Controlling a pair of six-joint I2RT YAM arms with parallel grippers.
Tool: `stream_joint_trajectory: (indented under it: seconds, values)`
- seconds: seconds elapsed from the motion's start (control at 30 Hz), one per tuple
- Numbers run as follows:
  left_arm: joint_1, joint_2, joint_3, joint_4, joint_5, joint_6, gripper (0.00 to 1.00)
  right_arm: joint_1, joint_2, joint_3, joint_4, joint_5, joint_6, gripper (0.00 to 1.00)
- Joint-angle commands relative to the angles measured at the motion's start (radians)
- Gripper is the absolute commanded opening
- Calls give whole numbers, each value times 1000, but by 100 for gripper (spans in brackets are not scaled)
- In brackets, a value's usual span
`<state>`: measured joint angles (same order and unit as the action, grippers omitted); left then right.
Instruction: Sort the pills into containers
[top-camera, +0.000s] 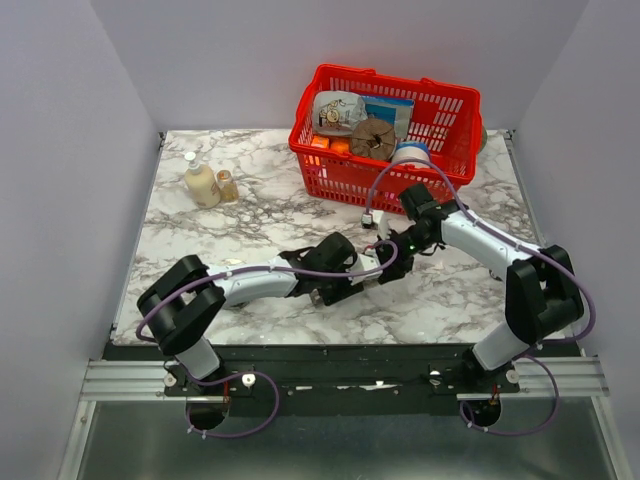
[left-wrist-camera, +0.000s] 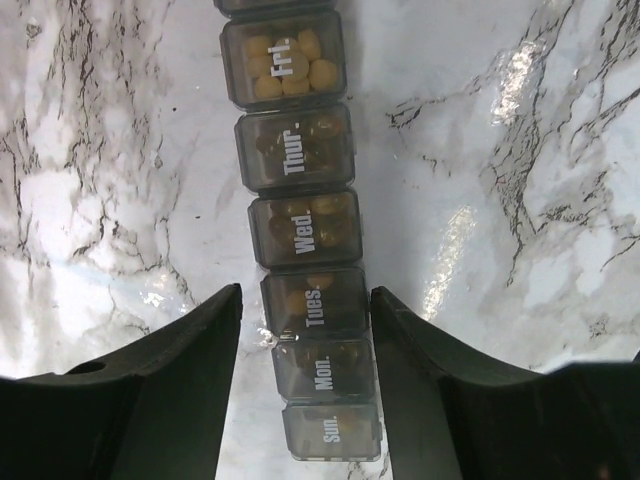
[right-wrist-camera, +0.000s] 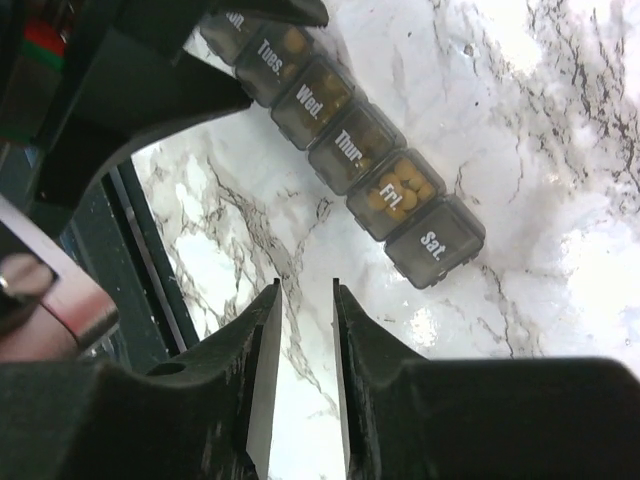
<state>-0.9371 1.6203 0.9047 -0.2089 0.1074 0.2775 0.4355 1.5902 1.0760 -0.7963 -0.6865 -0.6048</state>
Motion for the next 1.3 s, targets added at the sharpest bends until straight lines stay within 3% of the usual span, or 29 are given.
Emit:
stream_joint_trajectory:
  seconds: [0.0, 0.17, 0.27, 0.43, 0.5, 0.6, 0.67, 0.8, 0.93, 1.03, 1.27]
  values:
    - [4, -16, 3, -29, -29, -9, 63, -12, 16, -14, -38, -10, -21, 38]
    - [4, -98, -32, 5, -25, -30, 73, -32, -2, -14, -37, -10, -10, 44]
    - [4, -190, -52, 26, -2, -44, 84, -61, -51, -27, -37, -15, -27, 51]
    - [12, -407, -113, 86, 47, -73, 89, -130, -191, -65, -35, 13, -65, 74]
    - [26, -537, -138, 118, 61, -113, 96, -174, -284, -70, -35, 27, -73, 86]
    - [128, -697, -162, 120, 77, -217, 99, -271, -428, -62, -20, 30, -66, 99]
    - [265, -775, -142, 97, 74, -381, 99, -325, -507, -39, 11, 25, -29, 100]
    - [429, -821, -47, -35, 113, -465, 99, -415, -673, 2, 116, 126, 150, 100]
    - [458, -847, 37, -98, 36, -439, 99, -416, -811, 12, 282, 483, 474, 100]
    - [457, -862, 65, -130, 6, -402, 99, -414, -831, 89, 241, 647, 566, 100]
    - [458, -899, 60, -152, 17, -389, 99, -414, -857, 165, 198, 743, 563, 100]
